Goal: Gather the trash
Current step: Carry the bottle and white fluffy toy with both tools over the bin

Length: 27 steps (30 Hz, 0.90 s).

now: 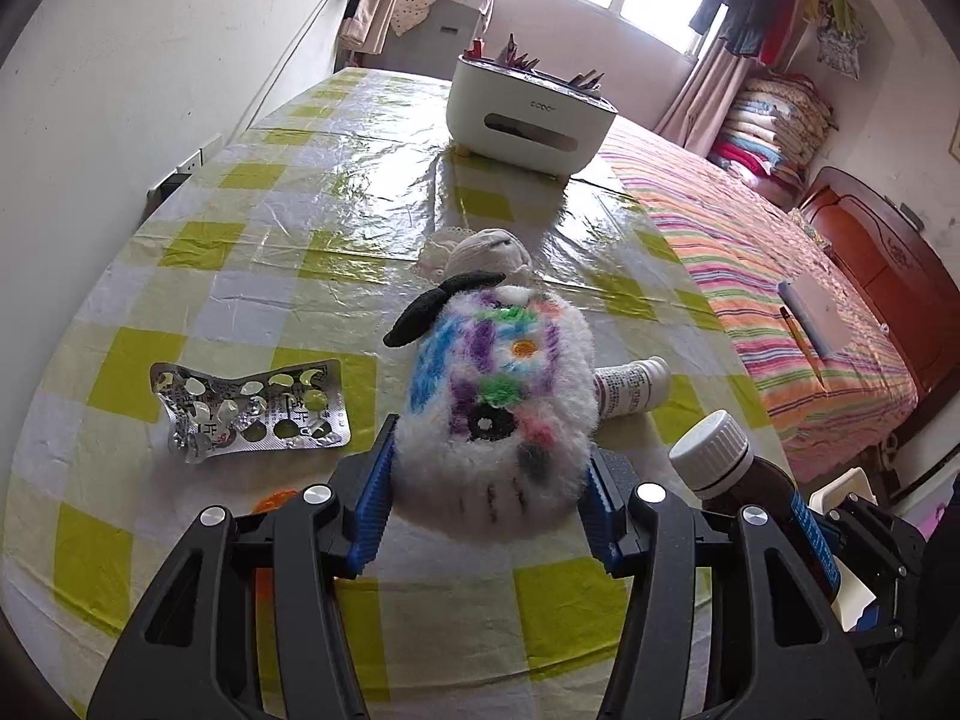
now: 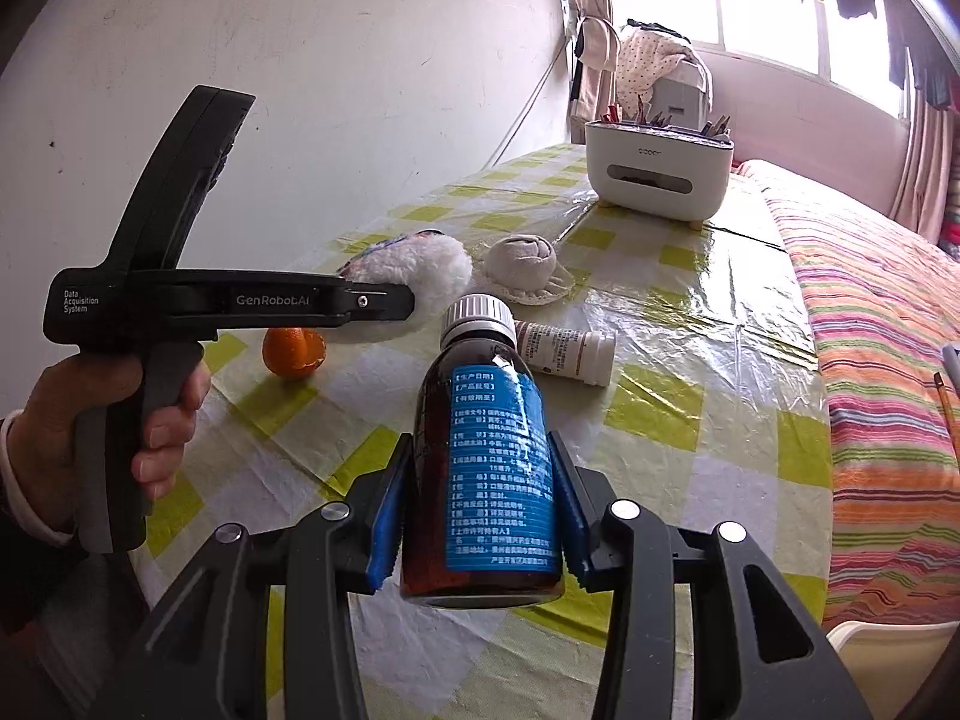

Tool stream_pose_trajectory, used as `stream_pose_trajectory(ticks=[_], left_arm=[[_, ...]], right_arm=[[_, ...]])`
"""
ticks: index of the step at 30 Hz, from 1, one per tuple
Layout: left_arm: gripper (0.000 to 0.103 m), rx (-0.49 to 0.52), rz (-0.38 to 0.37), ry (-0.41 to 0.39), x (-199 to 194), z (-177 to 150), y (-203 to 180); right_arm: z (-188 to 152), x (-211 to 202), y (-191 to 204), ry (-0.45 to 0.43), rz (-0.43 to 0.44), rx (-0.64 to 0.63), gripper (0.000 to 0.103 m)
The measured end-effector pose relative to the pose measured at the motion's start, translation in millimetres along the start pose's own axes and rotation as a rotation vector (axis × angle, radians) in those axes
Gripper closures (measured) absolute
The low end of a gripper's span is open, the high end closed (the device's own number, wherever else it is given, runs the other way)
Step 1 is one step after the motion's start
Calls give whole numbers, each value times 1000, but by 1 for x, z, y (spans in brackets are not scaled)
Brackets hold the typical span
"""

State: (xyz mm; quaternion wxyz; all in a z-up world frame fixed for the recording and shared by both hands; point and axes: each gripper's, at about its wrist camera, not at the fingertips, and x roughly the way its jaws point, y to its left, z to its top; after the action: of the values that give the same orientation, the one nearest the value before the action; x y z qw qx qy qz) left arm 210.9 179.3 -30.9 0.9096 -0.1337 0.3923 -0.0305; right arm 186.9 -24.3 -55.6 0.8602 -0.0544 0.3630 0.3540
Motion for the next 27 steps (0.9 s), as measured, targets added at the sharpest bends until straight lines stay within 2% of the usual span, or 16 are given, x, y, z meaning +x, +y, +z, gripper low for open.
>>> stream_pose_trajectory(ticks=[5,15,27], left_arm=[[51,18,-41,-17,-11,-13,-20],[51,12,-88,-35,-24,-27,-36],[50,59,-163,-47,-40,-48,-74]], right_arm=[[-8,-13,-13,-19,-24,62,62],[-30,-36,-30,-46,-73,169,62],[-41,-77,-61,-176,-179,341,62]])
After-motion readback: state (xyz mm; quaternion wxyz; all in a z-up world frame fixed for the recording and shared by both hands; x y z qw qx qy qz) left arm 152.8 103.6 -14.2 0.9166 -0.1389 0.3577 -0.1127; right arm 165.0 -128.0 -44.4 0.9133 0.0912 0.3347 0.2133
